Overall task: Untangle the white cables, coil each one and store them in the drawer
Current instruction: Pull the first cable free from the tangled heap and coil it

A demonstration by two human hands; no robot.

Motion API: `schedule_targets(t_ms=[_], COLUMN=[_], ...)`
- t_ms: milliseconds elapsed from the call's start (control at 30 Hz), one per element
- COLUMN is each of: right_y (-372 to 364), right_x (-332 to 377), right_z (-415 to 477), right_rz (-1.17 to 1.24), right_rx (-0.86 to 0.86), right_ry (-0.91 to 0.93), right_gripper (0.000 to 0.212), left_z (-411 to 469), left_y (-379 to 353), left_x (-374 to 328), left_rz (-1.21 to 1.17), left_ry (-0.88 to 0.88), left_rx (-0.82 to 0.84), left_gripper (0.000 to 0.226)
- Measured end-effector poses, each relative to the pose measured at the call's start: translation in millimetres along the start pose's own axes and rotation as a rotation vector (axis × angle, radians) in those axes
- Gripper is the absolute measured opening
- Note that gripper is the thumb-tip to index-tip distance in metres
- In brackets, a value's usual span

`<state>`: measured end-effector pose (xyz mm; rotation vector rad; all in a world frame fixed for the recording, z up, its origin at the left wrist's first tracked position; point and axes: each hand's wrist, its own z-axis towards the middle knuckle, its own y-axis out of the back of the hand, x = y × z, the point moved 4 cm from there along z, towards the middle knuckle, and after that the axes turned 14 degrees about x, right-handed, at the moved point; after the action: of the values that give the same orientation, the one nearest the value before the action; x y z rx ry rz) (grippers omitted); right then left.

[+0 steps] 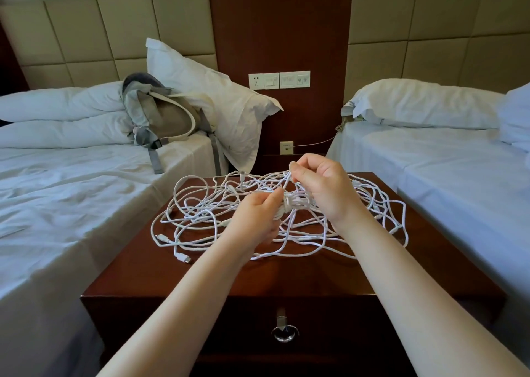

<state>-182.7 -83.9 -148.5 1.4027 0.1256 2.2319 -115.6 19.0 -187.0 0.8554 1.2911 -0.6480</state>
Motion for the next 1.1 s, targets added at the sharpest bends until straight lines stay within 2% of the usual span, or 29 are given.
schedule_targets(t_ms=[233,333,400,500,700,800,967,1033,1100], right_y=[-32,-46,-50,-43,-26,-16,-5,-1,0], right_x=[14,13,12,6,-1,-2,3,3,0], right_z=[-4,-5,-4,-3,-2,-1,-2,-2,-2], right_rz=[-0.185,-0.261,-0.346,-0.374,-0.338,-0.247,-0.1,-0.086,-0.084], right_rx=[0.177,0.222,0.243,0.259,0.199,0.17,0.243,0.294,0.33], right_ry=[0.094,0.137,0.153,0.124,0.091,0.071,0.058,0.028,-0.024], right_gripper=[0.022,0.024,0.022,0.023,0.027,0.021,0.009,0.011,0.016], left_z=[0,-2,-2,-4,-7,-9,-11,-12,-13], left_y=[21,30,36,42,31,23,17,16,15], left_x=[-1,-4,-5,-12,-18,-24,-27,-25,-22], left_rz=[-0.269,-0.296,-0.309,-0.389,-0.408,-0.376,-0.263,-0.21,-0.126], left_ry=[-0.068,-0.047,-0.04,-0.099,-0.272,-0.332,-0.337,-0.306,-0.268], left_rx=[-0.248,-0.29,-0.282,-0.216,-0.099,0.016,0.183,0.251,0.315], left_gripper=[0.033,0.027,0.037,0.044,0.039,0.036,0.039,0.042,0.036])
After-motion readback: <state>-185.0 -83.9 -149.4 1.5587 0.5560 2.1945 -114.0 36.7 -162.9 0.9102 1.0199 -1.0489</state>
